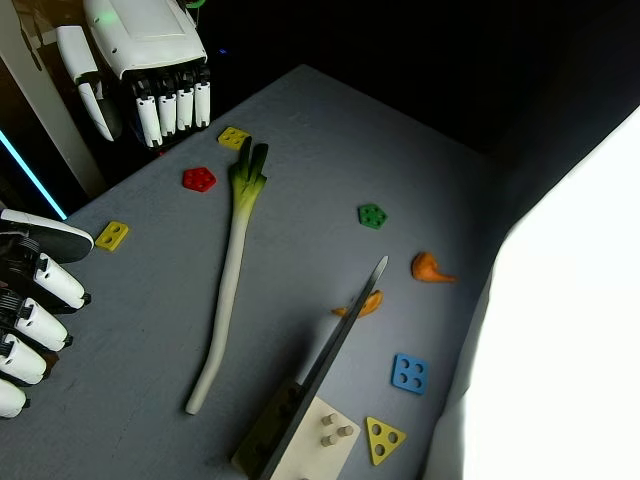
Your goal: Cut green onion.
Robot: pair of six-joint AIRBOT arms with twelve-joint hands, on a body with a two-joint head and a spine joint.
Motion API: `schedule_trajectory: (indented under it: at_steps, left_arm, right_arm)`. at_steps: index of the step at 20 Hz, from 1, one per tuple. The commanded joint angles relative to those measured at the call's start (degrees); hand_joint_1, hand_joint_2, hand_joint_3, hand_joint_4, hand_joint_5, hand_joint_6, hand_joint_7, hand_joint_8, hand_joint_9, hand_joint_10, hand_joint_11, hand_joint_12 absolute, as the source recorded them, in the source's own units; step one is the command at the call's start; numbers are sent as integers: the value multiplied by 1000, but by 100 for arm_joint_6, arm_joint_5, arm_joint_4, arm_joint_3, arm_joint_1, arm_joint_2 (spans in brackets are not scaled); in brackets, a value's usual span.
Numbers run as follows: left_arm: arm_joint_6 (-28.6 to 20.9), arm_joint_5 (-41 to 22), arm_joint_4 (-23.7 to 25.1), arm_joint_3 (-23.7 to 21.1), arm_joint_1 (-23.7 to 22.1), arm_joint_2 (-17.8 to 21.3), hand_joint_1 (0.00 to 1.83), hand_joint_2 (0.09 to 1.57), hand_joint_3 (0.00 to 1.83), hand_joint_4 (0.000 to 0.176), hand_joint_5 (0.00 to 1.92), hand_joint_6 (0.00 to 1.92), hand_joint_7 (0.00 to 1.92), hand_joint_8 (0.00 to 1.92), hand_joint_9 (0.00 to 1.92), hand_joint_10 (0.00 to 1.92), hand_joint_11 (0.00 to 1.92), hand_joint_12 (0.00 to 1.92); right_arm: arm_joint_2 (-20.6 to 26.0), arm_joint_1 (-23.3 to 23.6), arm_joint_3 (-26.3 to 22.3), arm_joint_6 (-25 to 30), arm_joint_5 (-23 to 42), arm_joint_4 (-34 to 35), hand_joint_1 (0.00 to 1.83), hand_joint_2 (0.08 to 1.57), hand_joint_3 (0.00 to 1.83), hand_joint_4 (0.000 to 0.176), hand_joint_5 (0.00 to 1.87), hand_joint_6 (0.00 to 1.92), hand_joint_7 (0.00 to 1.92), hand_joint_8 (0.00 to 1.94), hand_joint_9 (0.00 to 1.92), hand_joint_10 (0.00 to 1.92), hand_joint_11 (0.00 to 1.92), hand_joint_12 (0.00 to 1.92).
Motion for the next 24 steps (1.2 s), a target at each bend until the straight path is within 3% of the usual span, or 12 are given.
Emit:
schedule_trajectory:
  at_steps: [1,2,6,10,12,14,17,19,21,23,24]
  left_arm:
    - [5,81,468,19,-91,-7,185,1220,179,26,83,75,77,46,25,80,0,247]
    - [5,101,452,19,-91,-6,181,1300,34,28,107,17,81,3,38,19,0,149]
    - [4,284,310,10,-93,-5,240,1299,3,17,77,4,86,1,50,9,0,185]
    - [4,545,191,-11,-103,-7,163,1316,5,8,0,0,43,1,28,2,0,107]
    - [4,728,118,-28,-101,-8,166,1321,4,23,19,3,38,1,12,1,0,29]
    - [5,925,-9,-32,-98,-9,178,1332,6,24,7,2,44,2,0,0,0,0]
    - [5,1070,-125,8,-79,-10,228,1315,0,14,43,10,78,9,58,19,29,18]
    - [5,1186,-187,16,-38,-9,213,1309,2,27,39,0,59,2,56,1,0,175]
    - [4,1335,-188,24,9,-7,216,1306,0,37,24,2,48,1,21,4,0,79]
    - [4,1343,-96,62,75,-7,204,1312,2,35,37,8,50,2,4,2,7,6]
    - [4,1334,133,83,262,-5,184,1310,1,37,42,6,50,1,12,4,25,16]
  right_arm:
    - [16,92,19,2,605,40,183,1018,191,0,32,52,59,38,18,58,0,60]
    - [16,90,19,1,602,40,203,1097,31,0,37,10,61,2,22,14,0,5]
    - [16,99,19,-2,592,40,155,1100,7,0,27,2,28,0,4,1,0,0]
    - [9,106,16,-1,614,40,167,1103,5,0,9,3,5,1,0,0,6,3]
    - [7,101,39,-16,707,206,129,1103,4,0,4,1,6,1,11,4,8,5]
    - [-78,71,197,-68,849,579,198,1080,0,0,26,9,49,13,35,12,35,25]
    - [-202,4,423,-134,1335,579,375,1047,0,0,5,1,13,1,6,1,1,16]
    - [-240,-24,527,-146,1459,579,562,1000,0,0,1,0,3,0,11,3,19,30]
    - [-307,-75,676,-148,1513,579,703,990,0,0,0,0,0,0,0,0,0,132]
    - [-440,-132,899,-149,1505,580,841,990,1,20,0,0,0,0,0,0,0,6]
    - [-759,-189,1417,-163,1273,586,953,977,0,18,0,0,0,0,0,0,0,0]
